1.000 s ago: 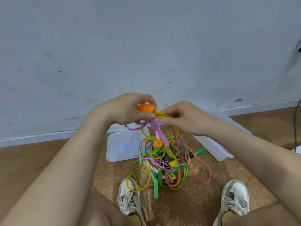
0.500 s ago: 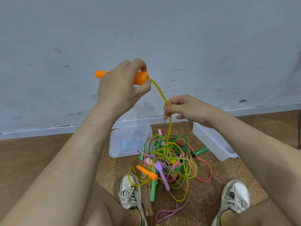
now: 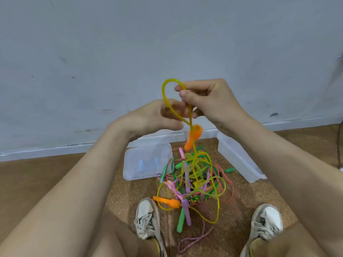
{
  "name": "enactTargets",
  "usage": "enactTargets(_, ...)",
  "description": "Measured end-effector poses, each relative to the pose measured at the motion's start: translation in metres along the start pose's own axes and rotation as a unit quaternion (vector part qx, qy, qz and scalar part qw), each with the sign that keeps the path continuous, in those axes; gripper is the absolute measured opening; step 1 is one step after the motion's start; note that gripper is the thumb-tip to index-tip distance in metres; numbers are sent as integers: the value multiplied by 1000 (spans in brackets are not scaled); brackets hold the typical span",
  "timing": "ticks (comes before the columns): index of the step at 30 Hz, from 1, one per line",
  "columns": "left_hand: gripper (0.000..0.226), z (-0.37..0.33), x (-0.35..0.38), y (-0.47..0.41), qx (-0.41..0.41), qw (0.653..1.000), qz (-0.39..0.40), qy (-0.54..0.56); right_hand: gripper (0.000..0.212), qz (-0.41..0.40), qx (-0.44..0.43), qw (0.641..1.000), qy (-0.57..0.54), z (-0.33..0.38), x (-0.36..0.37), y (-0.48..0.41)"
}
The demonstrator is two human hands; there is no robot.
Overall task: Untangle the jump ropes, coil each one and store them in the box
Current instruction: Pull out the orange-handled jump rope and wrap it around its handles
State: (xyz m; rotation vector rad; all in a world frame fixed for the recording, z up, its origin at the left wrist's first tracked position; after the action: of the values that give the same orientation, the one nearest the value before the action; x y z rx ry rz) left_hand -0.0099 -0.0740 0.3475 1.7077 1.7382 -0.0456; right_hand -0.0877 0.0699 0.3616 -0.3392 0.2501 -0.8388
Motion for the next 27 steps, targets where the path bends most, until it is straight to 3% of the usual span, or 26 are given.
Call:
enactTargets(2,12,-13,10,3,33,993,14,111,10,-15,22,998,-64,1,-3,0)
enactTargets(6,42,-23,10,3,93,970,-130,184,20,-13,138,980,-144,-31,-17,2)
enactTargets(9,43,-32,10,6,139,955,-128,228,36,84,273,950,-130,-73,-8,21)
enactTargets(11,41,-41,5,13,178,934,-128,284,30,207,341,917,-18,-104,5,48)
enactTargets(13,42,-50,-6,22,227,900,-123,352,52,367,296,861,192,-136,13,66)
enactTargets(15,44,-55,-21,32,274,860,-98,420,58,430,240,816,302,-154,16,74)
enactTargets(17,45,-55,-34,40,303,824,-77,473,47,426,205,802,364,-163,15,76)
enactTargets(20,48,-52,-41,51,313,796,-49,516,21,411,263,815,312,-179,10,84)
enactTargets(22,51,-52,-43,58,315,789,-30,526,22,388,274,833,285,-184,13,85)
enactTargets(25,54,-42,-57,64,298,811,-32,503,23,346,277,854,272,-179,22,73)
enactTargets(27,54,-24,-68,62,253,863,-69,431,19,333,278,853,290,-167,25,58)
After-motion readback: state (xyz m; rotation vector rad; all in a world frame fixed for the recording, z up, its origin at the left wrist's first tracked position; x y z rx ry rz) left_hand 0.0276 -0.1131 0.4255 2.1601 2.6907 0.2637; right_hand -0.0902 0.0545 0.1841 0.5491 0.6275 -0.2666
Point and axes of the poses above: each hand's wrist, its own y-axis away from the middle knuckle, its own x-axis out of the palm, z = x × y, the point moved 2 cm from there along -y, towards the middle knuckle, and after that the axes turned 13 degrees about -x, right-handed, at the moved point
